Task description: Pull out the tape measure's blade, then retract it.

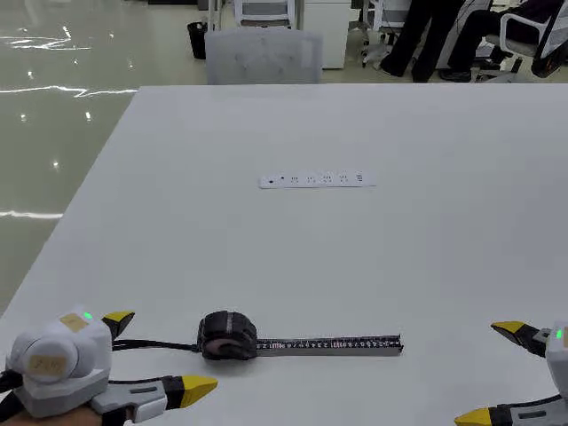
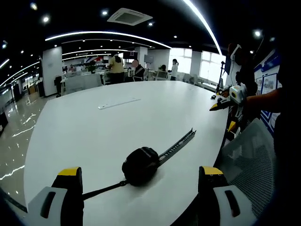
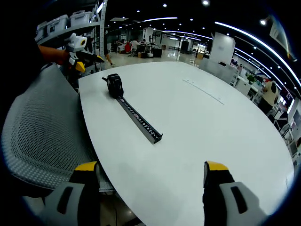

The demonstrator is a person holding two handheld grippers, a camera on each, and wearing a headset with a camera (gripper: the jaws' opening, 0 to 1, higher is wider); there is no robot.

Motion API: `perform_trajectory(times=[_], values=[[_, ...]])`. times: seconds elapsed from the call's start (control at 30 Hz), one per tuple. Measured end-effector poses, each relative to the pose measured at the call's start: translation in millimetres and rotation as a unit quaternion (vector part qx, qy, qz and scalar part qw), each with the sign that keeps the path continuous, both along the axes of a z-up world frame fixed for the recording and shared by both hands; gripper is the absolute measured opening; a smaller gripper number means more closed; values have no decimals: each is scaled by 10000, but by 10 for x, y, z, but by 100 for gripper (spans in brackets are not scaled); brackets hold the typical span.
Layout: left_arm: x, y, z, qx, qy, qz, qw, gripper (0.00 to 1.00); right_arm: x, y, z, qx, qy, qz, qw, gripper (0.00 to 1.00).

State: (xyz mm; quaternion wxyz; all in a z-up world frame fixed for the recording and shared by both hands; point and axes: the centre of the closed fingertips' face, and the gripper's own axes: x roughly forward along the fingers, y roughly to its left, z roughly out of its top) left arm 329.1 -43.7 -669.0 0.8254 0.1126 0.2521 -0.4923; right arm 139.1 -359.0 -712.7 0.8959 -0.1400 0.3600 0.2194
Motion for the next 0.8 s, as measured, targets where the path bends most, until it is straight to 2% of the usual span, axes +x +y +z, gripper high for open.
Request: perform_trajectory(times=[0.03,0.07,0.1,0.13,0.17,0.23,0.27,0.3,0.37,0.47,0.5,0.53,0.6,0.67,0.73,0.77,0.8], values=[[11,-42,15,-34,-14,29,10000,100,10,28,-3,62,60,52,9999,92],[51,-89,19,-95,-101,84,9999,100,21,44,-18,99,125,86,9998,93],[88,-138,-20,-26,-270,81,9996,100,35,49,-51,75,203,159,9996,93],[100,-144,-90,134,-307,71,9994,100,42,57,-78,48,268,227,9994,92],[90,-134,-170,334,-245,72,9991,100,58,57,-105,3,301,264,9992,93],[67,-214,-230,319,-180,101,9993,100,104,61,-153,-42,372,354,9987,93],[38,-252,-257,268,-59,132,9995,100,137,75,-162,-29,395,398,9984,93],[26,-283,-268,192,-13,162,9997,100,155,95,-150,-21,402,415,9983,93],[-9,-341,-292,154,-48,157,9997,98,206,112,-157,-55,443,491,9978,93],[-6,-364,-357,195,3,442,9988,98,276,146,-163,-107,487,675,9965,93],[50,-353,-358,137,-37,753,9971,98,297,151,-174,-168,527,768,9955,93],[74,-348,-377,146,-32,885,9960,98,311,149,-185,-206,568,812,9949,93],[106,-363,-415,146,69,1174,9930,99,355,142,-206,-267,649,909,9934,94],[167,-387,-403,0,127,1519,9883,100,417,137,-228,-279,697,967,9925,93],[207,-409,-385,-7,-27,1584,9874,100,462,142,-244,-296,730,1024,9916,93],[214,-431,-384,-127,2,1647,9863,100,488,135,-260,-320,747,1038,9913,93],[210,-459,-404,-360,212,1837,9821,100,520,138,-281,-367,776,1123,9900,93]])
